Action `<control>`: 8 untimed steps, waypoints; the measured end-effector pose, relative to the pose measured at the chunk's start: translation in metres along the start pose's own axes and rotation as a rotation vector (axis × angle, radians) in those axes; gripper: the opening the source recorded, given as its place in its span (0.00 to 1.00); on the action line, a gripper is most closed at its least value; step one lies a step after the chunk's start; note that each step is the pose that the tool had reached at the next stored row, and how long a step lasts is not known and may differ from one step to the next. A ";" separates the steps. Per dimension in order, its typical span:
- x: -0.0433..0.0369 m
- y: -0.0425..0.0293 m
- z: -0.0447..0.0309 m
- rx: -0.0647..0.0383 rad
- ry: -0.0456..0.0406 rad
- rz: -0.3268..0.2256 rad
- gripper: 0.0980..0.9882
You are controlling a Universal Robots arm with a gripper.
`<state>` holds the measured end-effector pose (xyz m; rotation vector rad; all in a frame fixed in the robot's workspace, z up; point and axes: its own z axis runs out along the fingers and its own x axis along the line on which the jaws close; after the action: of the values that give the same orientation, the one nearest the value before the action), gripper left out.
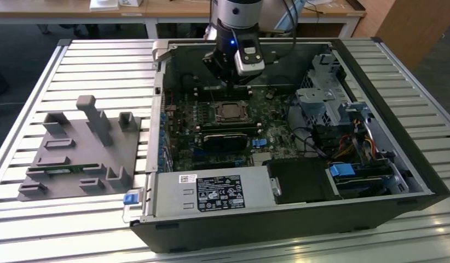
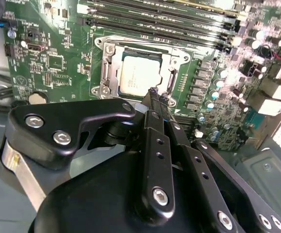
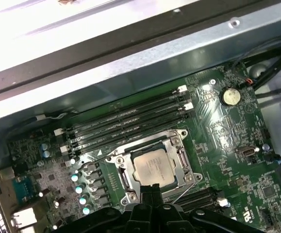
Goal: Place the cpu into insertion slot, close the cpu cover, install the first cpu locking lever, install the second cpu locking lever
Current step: 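Install the first cpu locking lever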
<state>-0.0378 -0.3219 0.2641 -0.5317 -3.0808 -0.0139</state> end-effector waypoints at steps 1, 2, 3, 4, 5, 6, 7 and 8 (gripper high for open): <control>0.0000 0.0000 0.0000 0.000 0.0001 -0.015 0.01; 0.0000 0.0000 0.0001 0.000 0.0002 -0.033 0.01; 0.0000 0.0000 0.0001 0.001 0.0003 -0.051 0.01; 0.0000 0.0000 0.0001 0.001 0.0004 -0.069 0.01; 0.0000 0.0000 0.0001 0.001 0.0005 -0.087 0.01; 0.0000 0.0000 0.0001 0.002 0.0006 -0.104 0.01; 0.0000 0.0000 0.0002 0.002 0.0007 -0.118 0.01; 0.0000 0.0000 0.0002 0.001 0.0003 -0.129 0.01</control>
<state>-0.0378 -0.3219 0.2639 -0.3326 -3.1087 -0.0136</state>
